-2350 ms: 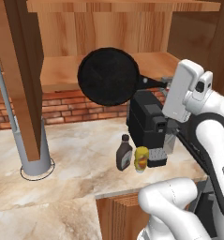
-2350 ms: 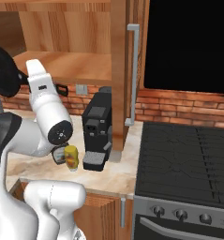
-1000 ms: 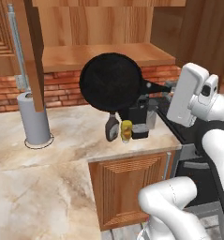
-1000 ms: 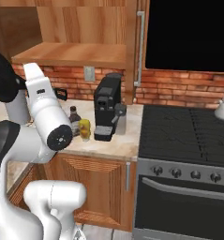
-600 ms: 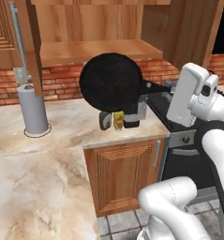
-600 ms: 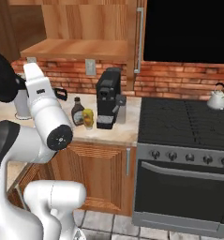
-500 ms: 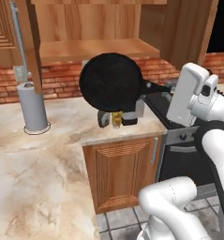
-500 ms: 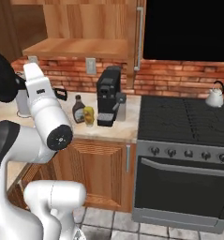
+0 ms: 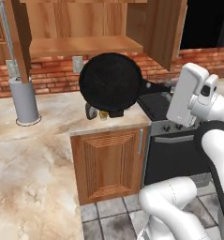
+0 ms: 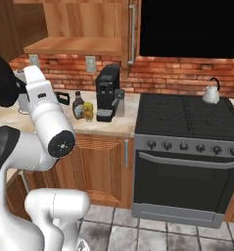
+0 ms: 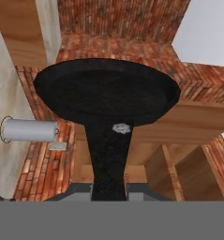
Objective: Pick the pan from the cabinet and place it on the stove. Then turn on the stove burner for the pan.
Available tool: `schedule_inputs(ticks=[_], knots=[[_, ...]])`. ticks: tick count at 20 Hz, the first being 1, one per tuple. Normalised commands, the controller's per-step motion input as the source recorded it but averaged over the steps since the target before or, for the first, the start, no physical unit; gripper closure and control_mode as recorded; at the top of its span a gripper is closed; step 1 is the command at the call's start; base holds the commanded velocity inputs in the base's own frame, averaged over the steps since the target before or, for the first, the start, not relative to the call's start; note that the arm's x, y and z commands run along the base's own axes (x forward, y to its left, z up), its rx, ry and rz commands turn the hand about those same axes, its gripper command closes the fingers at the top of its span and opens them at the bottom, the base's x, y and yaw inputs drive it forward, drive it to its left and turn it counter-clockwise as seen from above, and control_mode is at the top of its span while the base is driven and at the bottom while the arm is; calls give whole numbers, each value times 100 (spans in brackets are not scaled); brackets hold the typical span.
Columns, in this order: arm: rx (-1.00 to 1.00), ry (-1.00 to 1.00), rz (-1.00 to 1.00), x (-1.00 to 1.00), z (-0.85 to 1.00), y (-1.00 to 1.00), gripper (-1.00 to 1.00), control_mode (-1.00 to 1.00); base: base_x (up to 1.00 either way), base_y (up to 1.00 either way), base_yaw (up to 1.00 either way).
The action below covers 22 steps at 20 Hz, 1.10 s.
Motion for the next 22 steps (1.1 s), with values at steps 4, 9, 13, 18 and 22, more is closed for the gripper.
schedule_inputs(ticks=[4, 9, 13, 18, 22], knots=[[0, 0, 0, 0, 0, 0, 100, 100, -28, -58, 0], [0, 0, 0, 0, 0, 0, 100, 100, -30, -63, 0], [0, 0, 0, 0, 0, 0, 100, 100, -37, -64, 0], [0, 0, 0, 0, 0, 0, 100, 100, -46, -66, 0], [0, 0, 0, 0, 0, 0, 100, 100, -47, -64, 0]])
